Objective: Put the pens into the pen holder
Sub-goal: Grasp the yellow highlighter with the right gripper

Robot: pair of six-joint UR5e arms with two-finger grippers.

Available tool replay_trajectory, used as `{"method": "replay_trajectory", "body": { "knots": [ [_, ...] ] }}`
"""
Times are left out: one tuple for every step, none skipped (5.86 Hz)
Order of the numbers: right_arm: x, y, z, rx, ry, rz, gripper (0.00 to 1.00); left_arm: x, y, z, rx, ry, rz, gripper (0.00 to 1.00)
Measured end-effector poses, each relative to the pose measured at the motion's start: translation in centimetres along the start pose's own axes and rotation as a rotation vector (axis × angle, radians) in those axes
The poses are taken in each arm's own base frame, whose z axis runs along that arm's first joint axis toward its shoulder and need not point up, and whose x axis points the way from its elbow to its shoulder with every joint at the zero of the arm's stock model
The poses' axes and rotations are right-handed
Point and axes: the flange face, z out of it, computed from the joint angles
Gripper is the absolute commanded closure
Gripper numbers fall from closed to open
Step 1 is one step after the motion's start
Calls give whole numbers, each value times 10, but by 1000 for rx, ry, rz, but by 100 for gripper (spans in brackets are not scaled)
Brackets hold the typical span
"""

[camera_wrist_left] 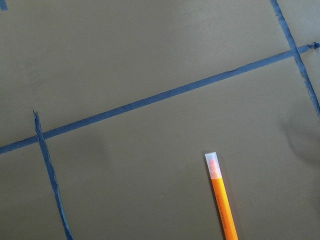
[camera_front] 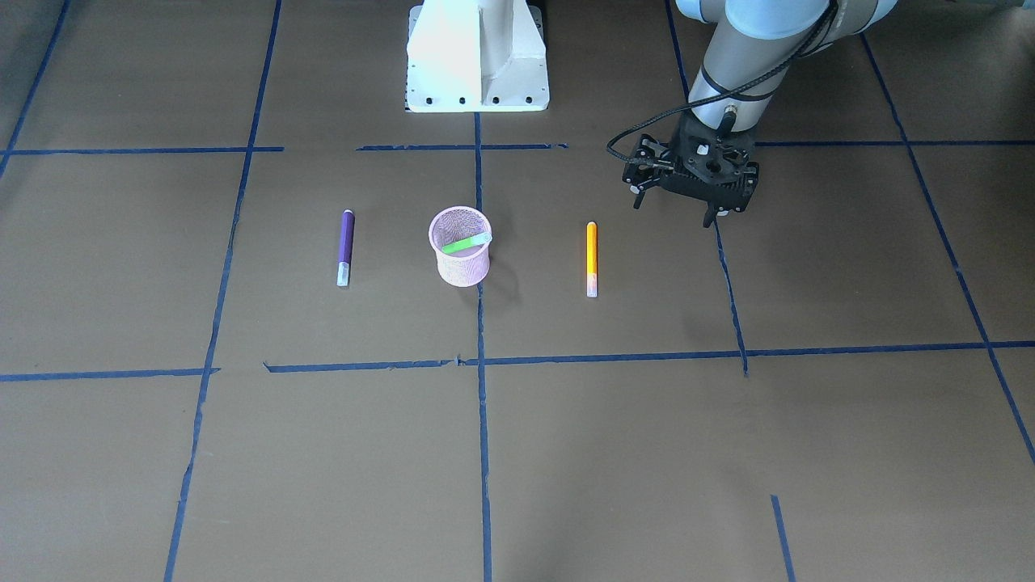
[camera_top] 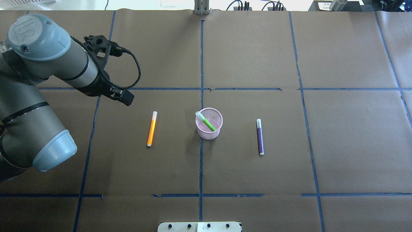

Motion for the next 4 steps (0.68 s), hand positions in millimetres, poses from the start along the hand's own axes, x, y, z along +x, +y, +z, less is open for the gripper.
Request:
{"method": "replay_trajectory", "body": {
  "knots": [
    [-9,-7,12,-20,13,-28,13,0,0,0,1,1,1,0],
    [-15,-11,20,-34,27,-48,17,1,0,-1,1,2,2,0],
    [-16,-9,25,-45,34,-56,27,1,1,-1,2,3,1,0],
    [-13,-5,29,-55,36,-52,33,1,1,-1,2,3,-1,0]
  ]
}}
